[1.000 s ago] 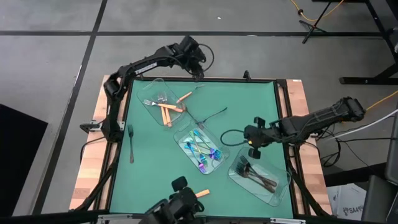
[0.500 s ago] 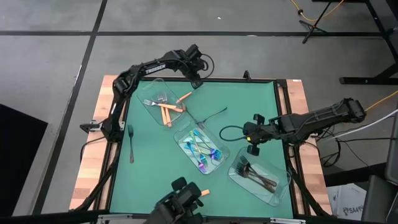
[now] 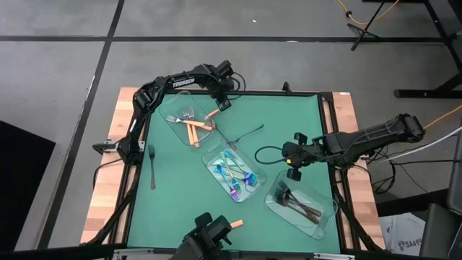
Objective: Sort silverware by color (type)
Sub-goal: Put the yellow fork into the top transparent bin
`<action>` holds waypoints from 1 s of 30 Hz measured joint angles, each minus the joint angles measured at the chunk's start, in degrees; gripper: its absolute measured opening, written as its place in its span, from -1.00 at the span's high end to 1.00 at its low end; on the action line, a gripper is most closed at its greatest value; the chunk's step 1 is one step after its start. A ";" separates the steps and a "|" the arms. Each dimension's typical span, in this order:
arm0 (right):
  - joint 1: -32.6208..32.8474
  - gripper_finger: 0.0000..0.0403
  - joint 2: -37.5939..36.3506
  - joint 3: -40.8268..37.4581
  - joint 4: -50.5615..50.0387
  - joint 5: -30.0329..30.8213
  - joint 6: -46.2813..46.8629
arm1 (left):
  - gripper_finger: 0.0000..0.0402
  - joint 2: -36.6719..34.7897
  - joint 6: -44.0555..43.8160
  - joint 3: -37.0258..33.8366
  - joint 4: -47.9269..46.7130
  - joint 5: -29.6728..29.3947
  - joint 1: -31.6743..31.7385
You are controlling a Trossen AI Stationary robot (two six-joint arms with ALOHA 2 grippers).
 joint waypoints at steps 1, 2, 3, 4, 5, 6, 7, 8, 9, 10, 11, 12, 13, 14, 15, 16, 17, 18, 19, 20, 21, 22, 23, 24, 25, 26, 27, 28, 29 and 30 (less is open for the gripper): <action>0.00 0.72 0.00 0.00 0.00 0.00 0.00 | 0.56 0.00 0.06 -0.81 0.08 -0.01 -0.05; 0.00 0.72 0.00 0.00 0.00 0.00 0.00 | 0.56 0.00 0.05 -1.46 0.03 -0.01 -0.05; 0.00 0.72 0.00 0.00 0.00 0.00 0.00 | 0.56 0.00 0.05 -2.12 0.05 0.00 -0.05; 0.00 0.72 0.00 0.00 0.00 0.00 0.00 | 0.56 0.00 0.06 -2.84 0.24 -0.01 -0.09; 0.00 0.72 0.00 0.00 0.00 0.00 0.00 | 0.56 0.00 0.08 -3.57 0.57 0.00 -0.10; 0.00 0.72 0.00 0.00 0.00 0.00 0.00 | 0.56 0.00 0.06 -4.26 0.94 0.00 -0.08; 0.00 0.72 0.00 0.00 0.00 0.00 0.00 | 0.56 0.00 0.08 -4.89 1.21 -0.04 -0.08; 0.00 0.72 0.00 0.00 0.00 0.00 0.00 | 0.56 0.00 0.08 -5.44 1.37 -0.09 -0.08; 0.00 0.72 0.00 0.00 0.00 0.00 0.00 | 0.56 0.00 0.08 -5.82 1.47 -0.08 -0.08; 0.00 0.72 0.00 0.00 0.00 0.00 0.00 | 0.56 0.00 0.08 -6.22 1.97 -0.08 -0.08; 0.00 0.72 0.00 0.00 0.00 0.00 0.00 | 0.56 0.00 0.08 -6.61 2.49 -0.08 -0.08; 0.00 0.72 0.00 0.00 0.00 0.00 0.00 | 0.56 0.00 0.08 -7.05 2.94 -0.09 -0.07; 0.00 0.72 0.00 0.00 0.00 0.00 0.00 | 0.56 0.00 0.08 -7.48 3.45 -0.09 -0.05; 0.00 0.72 0.00 0.00 0.00 0.00 0.00 | 0.56 0.00 0.08 -7.88 4.05 -0.09 -0.06; 0.00 0.72 0.00 0.00 0.00 0.00 0.00 | 0.56 0.00 0.08 -8.34 4.74 -0.11 -0.12; 0.00 0.72 0.00 0.00 0.00 0.00 0.00 | 0.56 0.00 0.09 -8.86 5.41 -0.11 -0.16; 0.00 0.72 0.00 0.00 0.00 0.00 0.00 | 0.56 0.00 0.09 -9.48 6.07 -0.11 -0.19; 0.00 0.72 0.00 0.00 0.00 0.00 0.00 | 0.56 0.00 0.09 -10.12 6.57 -0.07 -0.21; 0.00 0.72 0.00 0.00 0.00 0.00 0.00 | 0.56 0.00 0.11 -10.72 7.06 -0.10 -0.28; 0.00 0.72 0.00 0.00 0.00 0.00 0.00 | 0.56 -0.04 0.12 -11.21 7.67 -0.16 -0.32; 0.00 0.72 0.00 0.00 0.00 0.00 0.00 | 0.56 -0.13 0.12 -11.70 8.16 -0.15 -0.32; 0.00 0.72 0.00 0.00 0.00 0.00 0.00 | 0.56 -0.21 0.12 -12.08 8.61 -0.15 -0.32; 0.01 0.72 0.00 0.00 0.00 0.00 0.00 | 0.56 -0.26 0.12 -12.32 8.79 -0.23 -0.30; 0.02 0.72 0.00 0.00 0.02 0.00 0.00 | 0.56 -0.26 0.12 -12.38 8.79 -0.45 -0.32; 0.02 0.72 0.00 0.00 0.00 0.02 0.00 | 0.57 -0.26 0.12 -12.38 8.82 -0.68 -0.32; 0.02 0.72 0.00 0.00 0.00 0.00 0.00 | 0.58 -0.26 0.12 -12.38 8.95 -0.98 -0.32; 0.02 0.72 0.00 0.00 0.02 0.00 0.00 | 0.59 -0.26 0.10 -12.42 9.15 -1.21 -0.34; 0.00 0.72 0.00 0.00 0.00 0.02 0.00 | 0.61 -0.26 0.10 -12.42 9.34 -1.42 -0.42; 0.02 0.72 0.00 0.00 0.01 0.00 0.00 | 0.64 -0.26 0.08 -12.44 9.51 -1.52 -0.40; 0.02 0.72 0.00 0.00 0.01 0.01 0.00 | 0.67 -0.26 0.03 -12.44 9.64 -1.59 -0.40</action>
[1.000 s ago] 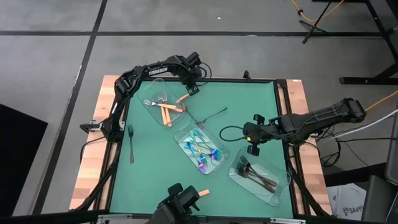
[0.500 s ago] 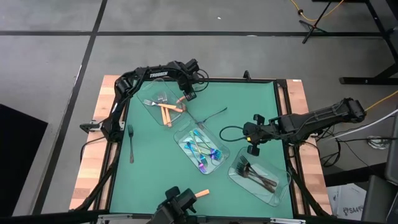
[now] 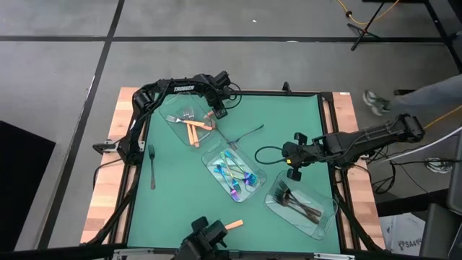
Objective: Sort silverware by color (type)
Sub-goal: Put the yellow fork into the top transparent bin
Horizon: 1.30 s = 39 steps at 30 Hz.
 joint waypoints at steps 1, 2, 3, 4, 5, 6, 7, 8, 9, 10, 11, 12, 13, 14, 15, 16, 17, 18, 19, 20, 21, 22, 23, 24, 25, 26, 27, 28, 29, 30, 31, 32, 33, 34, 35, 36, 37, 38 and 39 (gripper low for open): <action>0.00 0.72 0.00 0.00 0.01 0.00 0.00 | 0.71 0.00 0.01 -0.02 0.11 -0.02 0.00; 0.00 0.72 0.00 0.00 0.01 0.00 0.00 | 0.74 0.00 0.02 -0.04 0.18 0.02 0.01; 0.00 0.72 0.01 0.00 0.01 0.01 0.00 | 0.77 0.00 0.00 -0.04 0.22 0.08 0.04; 0.00 0.72 0.01 0.00 0.01 0.01 0.00 | 0.80 0.00 -0.09 -0.04 0.22 0.06 0.03; 0.00 0.72 0.00 0.00 0.01 0.01 0.00 | 0.82 0.00 -0.54 -0.04 0.30 0.01 -0.01; 0.00 0.72 0.02 0.00 0.01 0.01 0.00 | 0.83 0.00 -1.28 -0.04 0.52 -0.01 -0.02; 0.00 0.72 0.00 0.00 0.01 0.01 0.00 | 0.84 0.00 -1.89 -0.04 0.86 0.03 -0.02; 0.00 0.72 0.00 0.00 0.01 0.01 0.00 | 0.84 0.04 -2.40 0.11 1.01 0.04 -0.02; 0.00 0.72 0.00 0.00 0.02 0.01 0.00 | 0.84 0.13 -2.59 0.47 0.97 0.04 -0.02; 0.00 0.72 0.02 0.00 0.01 0.01 0.00 | 0.83 0.20 -2.66 0.81 1.04 0.01 -0.02; 0.00 0.72 0.00 0.00 0.01 0.01 0.00 | 0.83 0.28 -2.71 1.16 1.05 -0.01 -0.02; 0.00 0.72 0.00 0.00 0.03 0.01 0.01 | 0.82 0.36 -2.73 1.64 1.09 -0.03 -0.02; 0.00 0.72 0.00 0.00 0.03 0.01 0.00 | 0.82 0.42 -2.73 2.35 1.12 -0.08 -0.02; 0.00 0.72 0.01 0.00 0.03 0.01 0.01 | 0.82 0.44 -2.81 3.12 1.11 -0.10 -0.02; 0.00 0.72 0.00 0.00 0.03 0.01 0.00 | 0.82 0.44 -3.02 4.08 1.02 -0.10 -0.02; 0.00 0.72 0.00 0.00 0.03 0.01 0.00 | 0.83 0.44 -3.19 5.15 0.93 -0.10 -0.02; 0.00 0.72 0.00 0.00 0.05 0.13 0.00 | 0.83 0.44 -3.62 6.19 0.81 -0.07 -0.02; 0.00 0.72 0.00 0.00 0.07 0.45 0.00 | 0.83 0.44 -4.05 7.19 0.49 -0.07 -0.02; 0.00 0.72 0.02 0.00 0.12 1.07 0.01 | 0.83 0.44 -4.19 8.27 0.22 0.08 -0.02; 0.00 0.72 0.02 0.00 0.22 1.77 -0.01 | 0.83 0.44 -4.25 9.51 0.00 0.45 -0.02; 0.00 0.72 0.02 0.00 0.32 2.45 0.01 | 0.83 0.44 -4.27 10.89 -0.32 1.04 -0.02; 0.00 0.72 0.01 0.00 0.51 3.22 -0.04 | 0.83 0.44 -4.46 12.38 -0.90 1.70 -0.02; 0.00 0.72 0.02 0.00 0.71 3.91 0.02 | 0.83 0.41 -4.95 13.88 -1.77 2.31 -0.02; 0.00 0.72 0.02 -0.02 1.00 4.85 -0.02 | 0.83 0.39 -5.71 15.39 -2.68 2.76 -0.02; 0.00 0.72 0.02 -0.02 1.25 5.80 -0.03 | 0.83 0.38 -6.26 16.86 -3.75 3.05 -0.02; 0.00 0.72 0.02 -0.02 1.58 6.78 -0.03 | 0.84 0.37 -7.18 18.29 -4.91 3.14 -0.02; 0.00 0.72 0.02 -0.02 1.90 7.87 -0.02 | 0.84 0.37 -7.85 19.75 -6.14 3.18 -0.04; 0.00 0.72 0.02 -0.02 1.93 8.97 -0.04 | 0.84 0.37 -8.87 21.18 -7.38 3.18 -0.16; 0.00 0.72 0.02 -0.02 1.91 10.23 -0.03 | 0.84 0.37 -9.88 22.64 -8.85 3.15 -0.25; 0.00 0.72 0.02 -0.02 1.91 11.49 -0.04 | 0.84 0.35 -10.73 23.97 -10.60 3.18 -0.30; 0.00 0.72 0.02 -0.02 1.90 12.68 -0.05 | 0.84 0.31 -11.64 25.14 -12.39 3.19 -0.45; 0.00 0.72 0.02 -0.02 1.89 13.90 -0.22 | 0.84 0.28 -12.32 26.23 -14.24 3.10 -0.66; 0.00 0.72 0.02 -0.02 1.91 15.11 -0.84 | 0.84 0.28 -13.17 27.19 -16.00 3.02 -0.90; 0.00 0.72 0.02 -0.02 1.96 16.32 -1.51 | 0.84 0.28 -13.85 28.02 -17.78 2.78 -1.21; 0.00 0.72 0.02 -0.02 2.00 17.33 -2.36 | 0.84 0.19 -14.67 28.62 -19.30 2.66 -1.57; 0.00 0.72 0.02 -0.02 2.05 18.13 -3.03 | 0.84 -0.09 -15.11 28.87 -20.49 2.65 -1.86; 0.00 0.72 0.02 -0.02 2.08 18.76 -3.84 | 0.84 -0.40 -15.77 28.89 -21.28 2.34 -2.22; 0.00 0.72 0.02 -0.02 2.12 19.30 -4.44 | 0.84 -0.80 -16.60 28.92 -21.83 1.53 -2.73; 0.00 0.72 0.02 -0.02 2.15 19.86 -4.92 | 0.84 -1.30 -17.40 28.92 -22.46 0.35 -3.10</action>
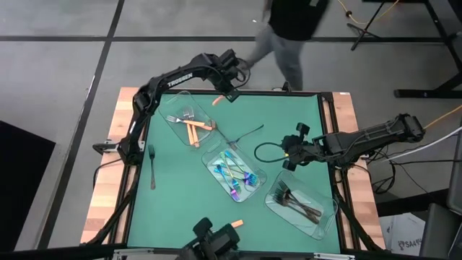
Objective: Sort silverware by color (type)
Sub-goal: Put the yellow fork into the top transparent bin
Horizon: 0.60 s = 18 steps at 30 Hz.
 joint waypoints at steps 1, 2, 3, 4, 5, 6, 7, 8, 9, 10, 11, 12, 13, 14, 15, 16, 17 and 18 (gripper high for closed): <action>0.00 0.72 0.00 0.00 0.00 0.31 -0.69 | 0.84 -0.42 -0.51 0.02 -1.01 -1.53 -0.35; 0.00 0.72 0.00 0.00 0.00 0.30 -0.95 | 0.84 -1.01 -0.94 0.02 -2.12 -3.19 -0.80; 0.00 0.72 0.00 0.00 0.00 0.32 -1.06 | 0.83 -1.71 -1.76 0.02 -3.26 -4.92 -1.20; 0.00 0.72 0.00 0.00 0.00 0.32 -1.09 | 0.83 -2.25 -2.43 0.04 -4.50 -6.54 -1.64; 0.00 0.72 0.00 0.00 0.02 0.30 -1.09 | 0.83 -2.93 -3.29 0.04 -5.78 -7.88 -2.11; 0.00 0.72 0.00 0.00 0.04 0.34 -1.09 | 0.83 -3.68 -4.23 0.04 -7.36 -9.00 -2.45; 0.00 0.72 0.00 0.00 0.04 0.32 -1.09 | 0.83 -4.28 -5.19 0.04 -8.94 -10.38 -2.93; 0.00 0.72 0.00 0.00 0.15 0.31 -1.09 | 0.83 -4.83 -6.20 0.04 -10.30 -11.82 -3.50; 0.00 0.72 0.00 0.00 0.26 0.33 -1.09 | 0.83 -5.37 -7.19 0.04 -11.70 -13.07 -4.08; 0.00 0.72 0.00 0.00 0.30 0.32 -1.09 | 0.83 -5.94 -8.13 0.02 -13.34 -14.24 -4.73; 0.00 0.72 0.00 0.00 0.51 0.32 -1.09 | 0.83 -6.39 -9.14 -0.25 -14.64 -15.61 -5.57; 0.00 0.72 0.00 0.00 0.90 0.32 -1.11 | 0.83 -6.71 -10.26 -0.46 -15.65 -17.19 -6.47; 0.00 0.72 0.00 0.00 1.25 0.32 -1.11 | 0.83 -7.09 -11.56 -0.70 -16.64 -18.51 -7.25; 0.00 0.72 0.00 0.00 1.45 0.30 -1.12 | 0.83 -7.38 -12.85 -1.06 -18.11 -19.71 -7.96; 0.00 0.72 0.00 0.00 1.71 0.32 -1.13 | 0.83 -7.53 -14.12 -1.34 -19.64 -20.98 -8.69; 0.00 0.72 0.00 0.00 2.00 0.32 -1.13 | 0.83 -7.63 -15.55 -1.66 -20.80 -22.39 -9.49; 0.00 0.72 0.00 0.00 2.30 0.32 -1.13 | 0.83 -7.71 -16.98 -1.98 -21.91 -23.63 -10.14; 0.00 0.72 0.00 0.00 2.48 0.31 -1.13 | 0.83 -7.88 -18.55 -2.41 -23.67 -24.61 -10.62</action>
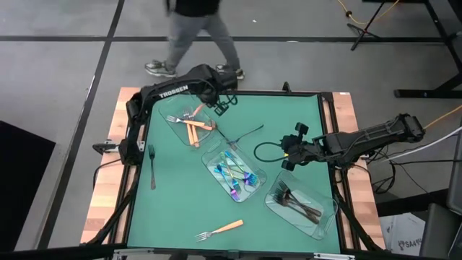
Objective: Sort silverware by color (type)
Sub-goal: Put the yellow fork into the top transparent bin
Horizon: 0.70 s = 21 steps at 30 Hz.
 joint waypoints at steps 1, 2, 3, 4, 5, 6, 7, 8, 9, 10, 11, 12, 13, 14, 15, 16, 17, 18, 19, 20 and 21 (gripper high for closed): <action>0.00 0.72 0.00 0.00 0.10 0.01 0.00 | 0.83 -0.17 -1.65 -0.61 -1.74 -1.02 -0.50; 0.00 0.72 0.00 0.00 0.11 0.01 0.00 | 0.83 -0.39 -3.39 -1.44 -3.18 -2.40 -1.10; 0.00 0.72 0.00 0.00 0.07 -0.01 0.00 | 0.83 -0.68 -5.19 -2.34 -3.84 -3.42 -1.65; 0.00 0.72 0.00 0.00 0.09 0.01 0.00 | 0.83 -1.13 -6.85 -3.33 -3.79 -4.17 -2.12; 0.00 0.72 0.00 0.00 0.09 0.01 0.00 | 0.83 -1.90 -8.28 -4.82 -3.51 -4.97 -2.51; 0.00 0.72 0.00 0.00 0.09 0.01 0.00 | 0.83 -2.76 -9.77 -6.47 -3.35 -5.39 -2.92; 0.00 0.72 0.00 0.00 0.09 0.01 0.00 | 0.83 -3.48 -11.82 -7.81 -3.48 -5.97 -3.46; 0.00 0.72 0.00 0.00 0.09 0.01 0.00 | 0.83 -4.34 -14.02 -9.37 -3.71 -6.50 -3.88; 0.00 0.72 0.00 0.00 0.09 0.01 0.00 | 0.83 -5.33 -16.23 -11.24 -3.74 -6.79 -4.20; 0.00 0.72 0.00 0.00 0.12 0.01 0.01 | 0.83 -6.29 -18.31 -13.26 -3.64 -7.14 -4.52; 0.00 0.72 0.00 0.00 0.12 0.01 0.02 | 0.83 -7.16 -20.41 -15.34 -3.27 -7.42 -4.92; 0.00 0.72 0.00 0.00 0.11 0.01 0.02 | 0.83 -7.77 -22.42 -17.37 -2.99 -7.48 -5.32; 0.00 0.72 0.00 0.00 0.12 0.01 0.00 | 0.83 -8.43 -24.39 -19.31 -2.84 -7.41 -5.62; 0.00 0.72 0.00 0.00 0.12 0.01 0.01 | 0.83 -9.07 -26.33 -21.13 -2.77 -7.28 -5.81; 0.00 0.72 0.00 0.00 0.12 0.01 0.01 | 0.83 -9.47 -28.22 -22.73 -2.68 -7.25 -5.99; 0.00 0.72 0.00 0.00 0.13 0.01 0.01 | 0.83 -9.85 -29.86 -24.07 -2.56 -7.24 -6.20; 0.00 0.72 0.00 0.00 0.13 0.01 0.02 | 0.83 -10.17 -31.14 -25.34 -2.39 -7.20 -6.24; 0.00 0.72 0.00 0.00 0.17 0.01 0.02 | 0.83 -10.32 -32.27 -26.41 -1.97 -7.23 -6.25; 0.00 0.72 0.00 0.00 0.30 0.01 0.02 | 0.83 -10.32 -33.63 -27.43 -1.20 -7.33 -6.21; 0.00 0.72 0.00 0.00 0.35 0.01 0.02 | 0.83 -10.32 -34.93 -28.22 -0.22 -7.43 -6.15; 0.00 0.72 0.00 0.00 0.32 0.01 0.02 | 0.83 -10.32 -35.79 -28.84 0.89 -7.49 -5.93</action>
